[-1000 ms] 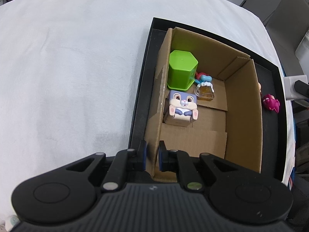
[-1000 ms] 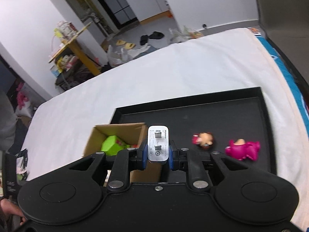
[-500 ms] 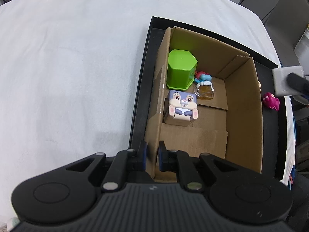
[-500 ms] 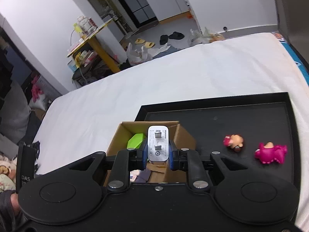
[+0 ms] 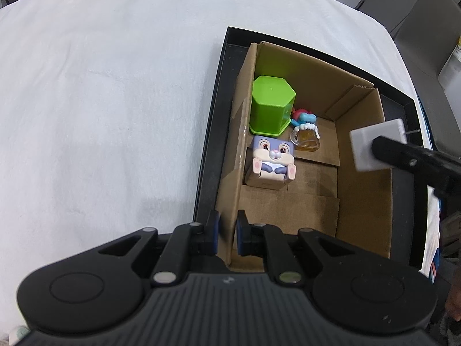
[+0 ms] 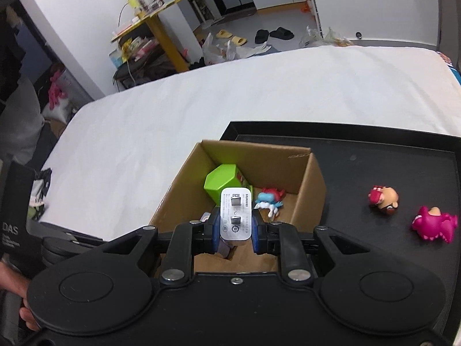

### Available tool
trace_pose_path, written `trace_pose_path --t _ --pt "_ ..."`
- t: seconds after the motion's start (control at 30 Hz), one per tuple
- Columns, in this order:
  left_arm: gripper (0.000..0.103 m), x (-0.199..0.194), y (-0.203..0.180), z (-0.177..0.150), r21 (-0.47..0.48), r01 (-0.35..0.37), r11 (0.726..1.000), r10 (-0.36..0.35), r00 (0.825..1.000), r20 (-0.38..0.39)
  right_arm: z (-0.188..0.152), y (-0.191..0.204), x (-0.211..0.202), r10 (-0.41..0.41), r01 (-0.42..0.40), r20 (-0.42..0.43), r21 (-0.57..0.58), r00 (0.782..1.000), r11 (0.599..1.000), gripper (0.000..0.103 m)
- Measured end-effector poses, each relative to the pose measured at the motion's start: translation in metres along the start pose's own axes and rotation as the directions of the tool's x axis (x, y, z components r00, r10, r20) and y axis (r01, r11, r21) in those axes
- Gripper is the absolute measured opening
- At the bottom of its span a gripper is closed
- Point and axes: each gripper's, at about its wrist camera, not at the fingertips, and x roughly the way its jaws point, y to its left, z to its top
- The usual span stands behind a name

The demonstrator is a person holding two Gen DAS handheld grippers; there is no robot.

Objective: Organize rigid objects
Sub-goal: 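Open the right gripper to drop the white tag into the box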

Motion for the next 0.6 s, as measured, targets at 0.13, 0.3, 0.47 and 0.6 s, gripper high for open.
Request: trace_pose_path --t 0.13,0.3,0.47,0.6 --pt "0.011 0.0 0.0 0.0 -0.001 0.0 1.0 0.0 1.0 0.001 -0.004 0.006 0.008 0.0 -0.001 -0.024 -0.018 1.0 1.0 0.021" --pt "0.011 -0.001 -0.001 -0.001 0.003 -0.007 1.0 0.007 1.0 0.007 -0.008 0.002 0.007 -0.024 0.024 -0.042 0.009 0.999 1.0 0.036" --pt "0.011 -0.001 -0.002 -0.001 -0.001 -0.008 1.0 0.008 1.0 0.002 -0.005 -0.006 -0.008 -0.007 0.008 -0.027 0.043 1.0 0.999 0.036" --pt "0.011 -0.002 -0.003 -0.001 0.001 -0.01 1.0 0.01 1.0 0.005 -0.006 -0.012 -0.015 -0.007 0.008 -0.024 0.061 1.0 0.998 0.039"
